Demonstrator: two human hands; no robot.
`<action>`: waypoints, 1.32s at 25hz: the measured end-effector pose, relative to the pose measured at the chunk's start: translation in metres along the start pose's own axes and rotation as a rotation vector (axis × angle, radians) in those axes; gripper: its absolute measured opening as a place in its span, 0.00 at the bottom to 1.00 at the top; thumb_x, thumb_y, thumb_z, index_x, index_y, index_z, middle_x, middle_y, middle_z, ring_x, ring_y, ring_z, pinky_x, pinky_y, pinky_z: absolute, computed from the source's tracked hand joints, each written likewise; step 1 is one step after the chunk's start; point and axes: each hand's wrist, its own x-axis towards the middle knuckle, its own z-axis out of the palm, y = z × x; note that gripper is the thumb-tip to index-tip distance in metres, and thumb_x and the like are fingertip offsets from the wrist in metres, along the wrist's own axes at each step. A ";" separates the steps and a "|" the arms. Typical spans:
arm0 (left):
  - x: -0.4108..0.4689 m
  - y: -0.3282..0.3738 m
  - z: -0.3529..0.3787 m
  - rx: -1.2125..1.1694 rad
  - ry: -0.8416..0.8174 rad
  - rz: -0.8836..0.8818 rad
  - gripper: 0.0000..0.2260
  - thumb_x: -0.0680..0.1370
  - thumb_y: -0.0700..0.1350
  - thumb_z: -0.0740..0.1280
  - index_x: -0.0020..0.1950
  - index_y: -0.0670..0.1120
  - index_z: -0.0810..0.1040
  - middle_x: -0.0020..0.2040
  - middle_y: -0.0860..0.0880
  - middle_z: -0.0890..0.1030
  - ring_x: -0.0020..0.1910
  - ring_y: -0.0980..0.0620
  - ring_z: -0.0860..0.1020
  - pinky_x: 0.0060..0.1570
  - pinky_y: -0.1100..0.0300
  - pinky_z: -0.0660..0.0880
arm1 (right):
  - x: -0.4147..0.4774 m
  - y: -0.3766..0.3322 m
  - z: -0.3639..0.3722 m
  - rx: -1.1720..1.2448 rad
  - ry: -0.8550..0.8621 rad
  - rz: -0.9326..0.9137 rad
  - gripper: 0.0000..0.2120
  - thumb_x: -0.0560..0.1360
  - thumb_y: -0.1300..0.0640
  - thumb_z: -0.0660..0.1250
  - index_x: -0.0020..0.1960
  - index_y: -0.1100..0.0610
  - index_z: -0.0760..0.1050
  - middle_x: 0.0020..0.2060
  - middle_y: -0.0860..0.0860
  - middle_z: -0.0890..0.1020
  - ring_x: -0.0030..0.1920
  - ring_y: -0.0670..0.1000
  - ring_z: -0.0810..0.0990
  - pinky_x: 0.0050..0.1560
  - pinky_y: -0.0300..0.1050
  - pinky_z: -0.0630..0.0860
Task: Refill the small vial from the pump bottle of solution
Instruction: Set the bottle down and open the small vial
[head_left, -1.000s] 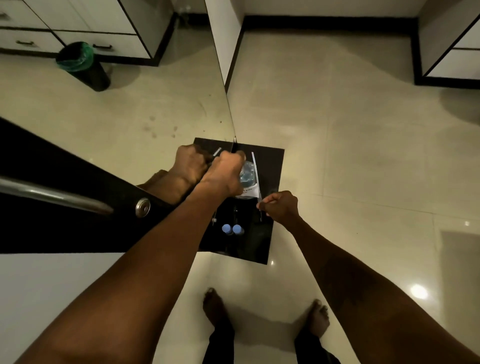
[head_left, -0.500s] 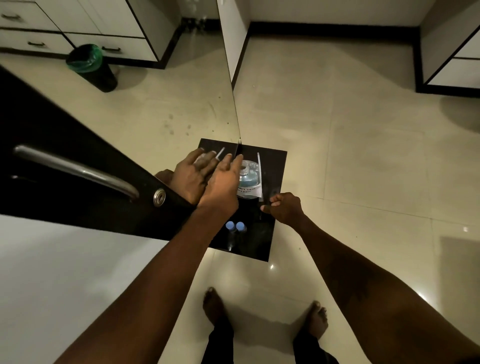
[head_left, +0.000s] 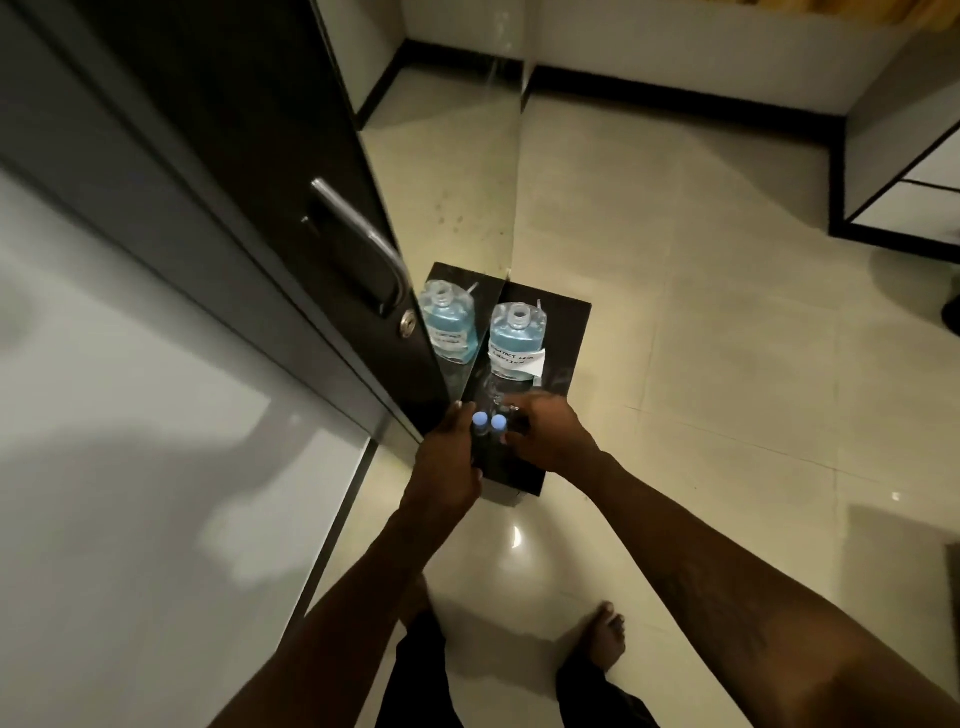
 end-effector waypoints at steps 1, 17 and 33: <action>0.001 -0.002 -0.001 0.001 0.000 -0.001 0.31 0.77 0.37 0.71 0.78 0.41 0.62 0.75 0.40 0.70 0.73 0.41 0.70 0.72 0.52 0.65 | 0.004 -0.003 0.005 -0.010 -0.027 -0.008 0.08 0.71 0.54 0.73 0.47 0.56 0.79 0.43 0.52 0.84 0.43 0.54 0.81 0.46 0.50 0.80; -0.007 0.054 -0.023 -0.242 0.291 0.179 0.19 0.70 0.49 0.80 0.58 0.44 0.85 0.50 0.47 0.87 0.46 0.51 0.85 0.48 0.60 0.80 | -0.029 -0.026 -0.107 0.591 0.082 0.259 0.03 0.75 0.65 0.75 0.48 0.65 0.85 0.34 0.58 0.84 0.33 0.54 0.83 0.45 0.52 0.85; -0.008 0.077 -0.019 -0.250 0.172 0.204 0.12 0.74 0.49 0.75 0.57 0.50 0.85 0.48 0.50 0.87 0.45 0.52 0.84 0.51 0.56 0.81 | -0.050 -0.042 -0.166 0.025 -0.111 0.005 0.08 0.78 0.53 0.71 0.47 0.58 0.84 0.35 0.53 0.86 0.33 0.49 0.86 0.41 0.45 0.83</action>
